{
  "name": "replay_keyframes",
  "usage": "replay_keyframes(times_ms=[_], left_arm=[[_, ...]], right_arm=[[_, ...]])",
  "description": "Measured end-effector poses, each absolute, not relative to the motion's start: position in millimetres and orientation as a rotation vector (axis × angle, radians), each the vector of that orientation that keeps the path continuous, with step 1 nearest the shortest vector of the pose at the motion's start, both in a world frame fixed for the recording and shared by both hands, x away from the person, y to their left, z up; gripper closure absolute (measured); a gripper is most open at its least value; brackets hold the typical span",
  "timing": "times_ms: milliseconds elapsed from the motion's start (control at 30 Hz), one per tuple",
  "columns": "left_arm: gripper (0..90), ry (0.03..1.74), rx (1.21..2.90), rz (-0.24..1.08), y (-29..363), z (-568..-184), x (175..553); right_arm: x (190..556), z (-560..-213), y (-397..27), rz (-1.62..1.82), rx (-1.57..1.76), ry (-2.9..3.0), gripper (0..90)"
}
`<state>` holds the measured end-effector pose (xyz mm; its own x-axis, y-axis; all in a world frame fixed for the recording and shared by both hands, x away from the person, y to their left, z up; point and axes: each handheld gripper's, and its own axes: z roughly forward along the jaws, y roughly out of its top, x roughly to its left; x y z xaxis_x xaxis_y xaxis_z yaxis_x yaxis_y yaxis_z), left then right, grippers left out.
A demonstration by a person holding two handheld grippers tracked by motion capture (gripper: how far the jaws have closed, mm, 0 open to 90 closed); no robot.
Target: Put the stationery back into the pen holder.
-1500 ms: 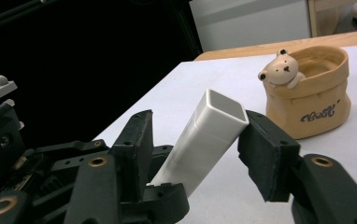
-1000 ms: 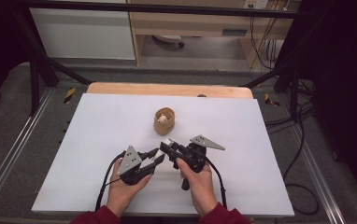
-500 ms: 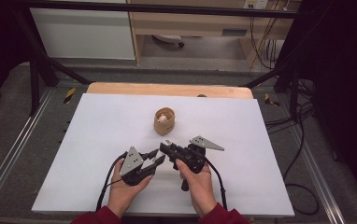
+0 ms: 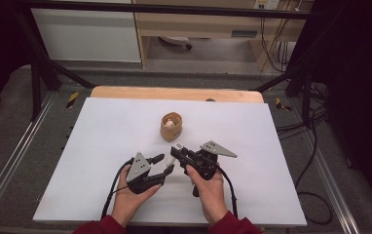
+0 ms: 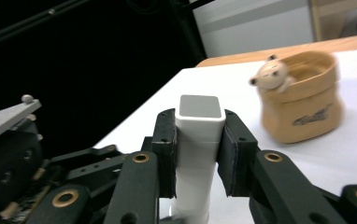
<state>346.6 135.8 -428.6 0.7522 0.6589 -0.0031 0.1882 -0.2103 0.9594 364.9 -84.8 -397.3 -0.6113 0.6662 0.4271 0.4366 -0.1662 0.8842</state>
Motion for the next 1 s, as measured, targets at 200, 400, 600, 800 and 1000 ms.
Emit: replay_keyframes(times_ms=[200, 400, 600, 800, 1000], left_arm=[[27.9, 0.697, 1.766, 0.496, 141, -426, 348], [16.5, 0.752, 1.728, 0.497, 155, -418, 350], [12.0, 0.831, 1.704, 0.547, 180, -414, 356], [9.7, 0.959, 1.650, 0.536, 209, -413, 359], [9.7, 1.000, 1.639, 0.583, 229, -411, 357]], right_arm=[[369, -399, -94, 1.804, 1.274, 1.876, 70.7], [372, -403, -100, 1.735, 1.260, 1.864, 70.7], [375, -405, -106, 1.666, 1.235, 1.868, 70.8], [376, -405, -109, 1.574, 1.169, 1.868, 70.8], [374, -400, -106, 1.450, 1.031, 1.883, 70.8]])
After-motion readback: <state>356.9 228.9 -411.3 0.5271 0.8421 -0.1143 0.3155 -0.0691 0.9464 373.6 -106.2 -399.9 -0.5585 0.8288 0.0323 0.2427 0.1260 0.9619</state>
